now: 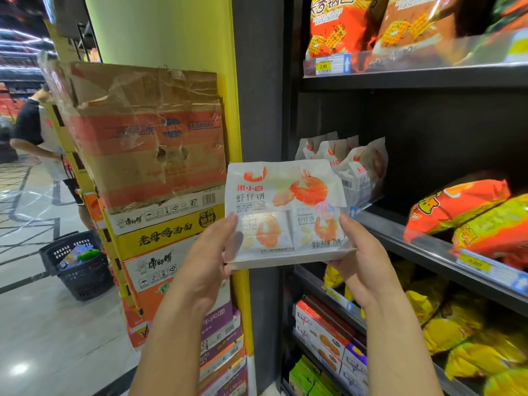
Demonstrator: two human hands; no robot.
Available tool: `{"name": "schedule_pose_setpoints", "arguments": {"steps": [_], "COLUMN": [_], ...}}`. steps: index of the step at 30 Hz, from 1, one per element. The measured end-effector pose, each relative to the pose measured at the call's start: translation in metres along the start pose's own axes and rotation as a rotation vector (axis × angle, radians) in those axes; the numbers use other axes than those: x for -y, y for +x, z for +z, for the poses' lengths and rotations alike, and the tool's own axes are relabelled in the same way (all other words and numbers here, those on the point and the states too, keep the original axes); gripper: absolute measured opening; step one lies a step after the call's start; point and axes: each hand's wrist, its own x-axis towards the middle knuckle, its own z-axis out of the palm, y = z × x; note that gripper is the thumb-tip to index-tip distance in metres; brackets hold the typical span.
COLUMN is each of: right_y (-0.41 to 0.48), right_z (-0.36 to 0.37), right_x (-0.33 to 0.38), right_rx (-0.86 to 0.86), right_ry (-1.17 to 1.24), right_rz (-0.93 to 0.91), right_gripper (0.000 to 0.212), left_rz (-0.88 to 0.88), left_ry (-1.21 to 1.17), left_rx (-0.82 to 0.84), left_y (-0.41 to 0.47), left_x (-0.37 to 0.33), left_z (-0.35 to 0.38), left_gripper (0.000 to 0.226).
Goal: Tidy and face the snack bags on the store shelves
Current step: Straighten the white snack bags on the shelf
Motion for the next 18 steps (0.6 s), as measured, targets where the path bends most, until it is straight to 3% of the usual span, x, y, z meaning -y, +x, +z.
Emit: {"name": "schedule_pose_setpoints", "arguments": {"steps": [18], "right_y": [0.035], "right_z": [-0.073], "right_x": [0.036], "right_rx": [-0.055], "right_ry": [-0.066], "right_rz": [-0.105], "right_gripper": [0.036], "left_rz": [0.123], "left_ry": [-0.043], "left_rx": [0.016], "left_y": [0.039], "left_x": [0.016], "left_z": [0.086], "left_gripper": [0.061]}}
